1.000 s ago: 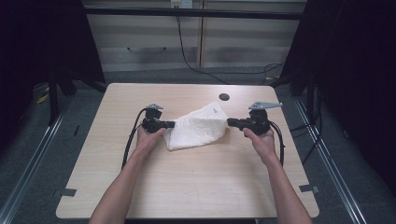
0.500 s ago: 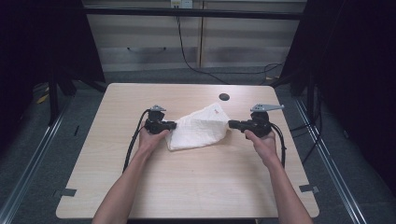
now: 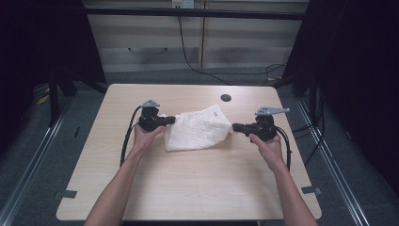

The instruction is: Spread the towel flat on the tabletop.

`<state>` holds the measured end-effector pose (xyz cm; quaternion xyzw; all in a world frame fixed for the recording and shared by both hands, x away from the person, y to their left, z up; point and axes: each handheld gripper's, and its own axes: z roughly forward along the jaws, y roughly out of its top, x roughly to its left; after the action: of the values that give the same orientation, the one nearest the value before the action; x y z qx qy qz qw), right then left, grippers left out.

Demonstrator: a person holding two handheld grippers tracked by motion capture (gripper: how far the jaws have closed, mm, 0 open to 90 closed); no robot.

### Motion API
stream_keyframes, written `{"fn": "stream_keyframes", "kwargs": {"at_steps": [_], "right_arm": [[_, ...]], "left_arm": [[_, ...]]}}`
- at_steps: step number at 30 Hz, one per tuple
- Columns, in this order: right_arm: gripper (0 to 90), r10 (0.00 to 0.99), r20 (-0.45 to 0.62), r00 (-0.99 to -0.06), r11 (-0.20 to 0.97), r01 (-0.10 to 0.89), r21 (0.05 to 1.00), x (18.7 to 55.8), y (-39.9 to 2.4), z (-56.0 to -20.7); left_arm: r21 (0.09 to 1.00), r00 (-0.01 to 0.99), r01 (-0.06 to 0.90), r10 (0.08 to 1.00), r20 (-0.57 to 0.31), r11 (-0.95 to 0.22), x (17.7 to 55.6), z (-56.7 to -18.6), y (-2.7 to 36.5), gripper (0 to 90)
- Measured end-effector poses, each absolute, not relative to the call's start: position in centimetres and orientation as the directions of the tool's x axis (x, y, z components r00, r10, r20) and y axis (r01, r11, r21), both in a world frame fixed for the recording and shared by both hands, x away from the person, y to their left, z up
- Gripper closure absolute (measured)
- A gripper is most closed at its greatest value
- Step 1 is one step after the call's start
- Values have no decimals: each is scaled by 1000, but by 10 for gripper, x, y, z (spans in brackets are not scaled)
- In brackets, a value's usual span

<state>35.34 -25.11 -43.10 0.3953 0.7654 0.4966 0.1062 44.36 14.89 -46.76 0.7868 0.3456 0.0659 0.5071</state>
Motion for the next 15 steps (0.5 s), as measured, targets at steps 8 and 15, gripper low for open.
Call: {"fn": "stream_keyframes", "kwargs": {"at_steps": [8, 15], "right_arm": [[897, 696, 249, -673, 207, 520, 829, 325, -255, -449], [897, 677, 244, -695, 248, 527, 813, 309, -249, -457]], "left_arm": [[855, 770, 439, 606, -200, -276, 431, -457, 156, 881], [859, 787, 429, 581, -205, -278, 423, -459, 158, 873]]}}
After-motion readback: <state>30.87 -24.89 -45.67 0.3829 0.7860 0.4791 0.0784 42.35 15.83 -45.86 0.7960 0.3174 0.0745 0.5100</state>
